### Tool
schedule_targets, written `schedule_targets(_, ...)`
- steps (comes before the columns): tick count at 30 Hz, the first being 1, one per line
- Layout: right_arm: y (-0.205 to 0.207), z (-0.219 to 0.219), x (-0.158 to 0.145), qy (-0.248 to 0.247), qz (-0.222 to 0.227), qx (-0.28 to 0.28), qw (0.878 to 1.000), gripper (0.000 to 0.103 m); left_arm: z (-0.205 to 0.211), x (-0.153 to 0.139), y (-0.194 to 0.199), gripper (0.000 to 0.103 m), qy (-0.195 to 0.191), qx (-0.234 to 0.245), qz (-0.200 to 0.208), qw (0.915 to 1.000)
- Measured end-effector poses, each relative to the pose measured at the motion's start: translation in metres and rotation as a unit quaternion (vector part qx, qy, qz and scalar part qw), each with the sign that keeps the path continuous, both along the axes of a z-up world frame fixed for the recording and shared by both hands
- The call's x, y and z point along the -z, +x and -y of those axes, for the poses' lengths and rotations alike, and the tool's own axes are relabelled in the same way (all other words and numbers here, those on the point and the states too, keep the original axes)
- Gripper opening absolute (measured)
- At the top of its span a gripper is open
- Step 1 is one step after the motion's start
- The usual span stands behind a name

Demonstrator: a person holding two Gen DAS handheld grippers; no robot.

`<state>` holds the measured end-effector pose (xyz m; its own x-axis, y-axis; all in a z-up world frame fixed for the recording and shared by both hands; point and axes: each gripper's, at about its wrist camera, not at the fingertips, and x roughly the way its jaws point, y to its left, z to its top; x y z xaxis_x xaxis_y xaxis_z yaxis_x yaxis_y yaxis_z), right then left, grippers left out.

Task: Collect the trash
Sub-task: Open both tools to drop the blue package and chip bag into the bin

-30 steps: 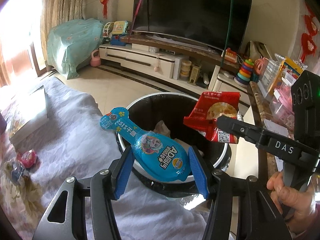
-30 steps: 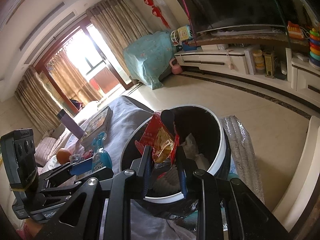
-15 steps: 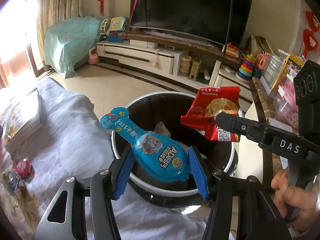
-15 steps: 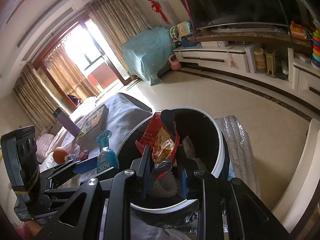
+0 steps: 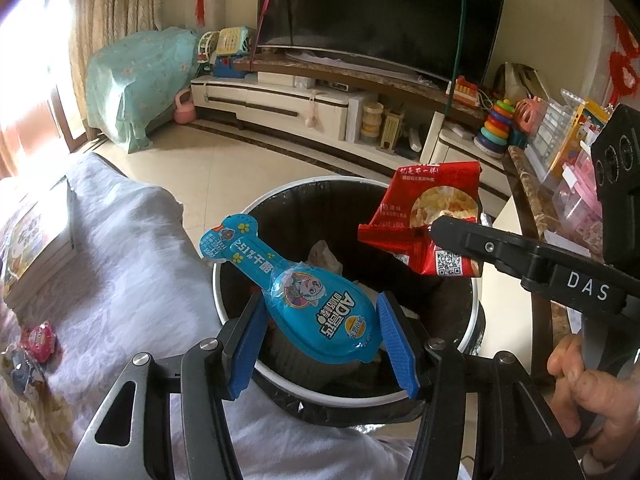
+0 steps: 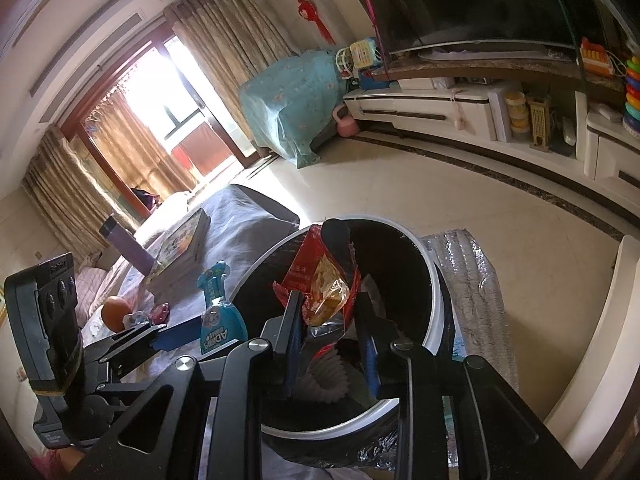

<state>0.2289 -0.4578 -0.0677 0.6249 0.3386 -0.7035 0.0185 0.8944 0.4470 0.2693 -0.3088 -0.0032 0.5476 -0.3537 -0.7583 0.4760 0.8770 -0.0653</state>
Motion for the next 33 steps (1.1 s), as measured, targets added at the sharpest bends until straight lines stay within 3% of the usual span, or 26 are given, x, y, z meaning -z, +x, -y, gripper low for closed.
schedule_targets(2, 0.000, -0.001, 0.000, 0.000, -0.001, 0.000, 1.000, 0.033, 0.001, 0.000, 0.002, 0.056, 0.002, -0.001, -0.003, 1.0000)
schedule_targets(4, 0.000, 0.000, -0.001, 0.002, 0.000, 0.001, 1.000, 0.051, 0.000, -0.001, 0.003, 0.057, 0.000, -0.005, -0.003, 1.0000)
schedule_targets(7, 0.001, 0.001, -0.001, 0.003, 0.001, 0.005, 1.000, 0.052, -0.002, -0.001, 0.004, 0.058, -0.002, -0.007, -0.007, 0.9999)
schedule_targets(11, -0.001, 0.004, -0.001, 0.007, 0.003, 0.011, 1.000, 0.058, -0.006, -0.001, 0.001, 0.071, -0.005, -0.014, -0.005, 0.9999)
schedule_targets(19, -0.008, 0.001, -0.010, 0.013, 0.018, 0.018, 1.000, 0.078, -0.028, 0.000, -0.014, 0.071, -0.026, -0.029, -0.009, 0.9992)
schedule_targets(33, -0.031, -0.034, -0.023, 0.015, 0.038, 0.001, 0.999, 0.088, -0.110, 0.001, -0.063, 0.072, -0.076, -0.097, -0.013, 0.9922)
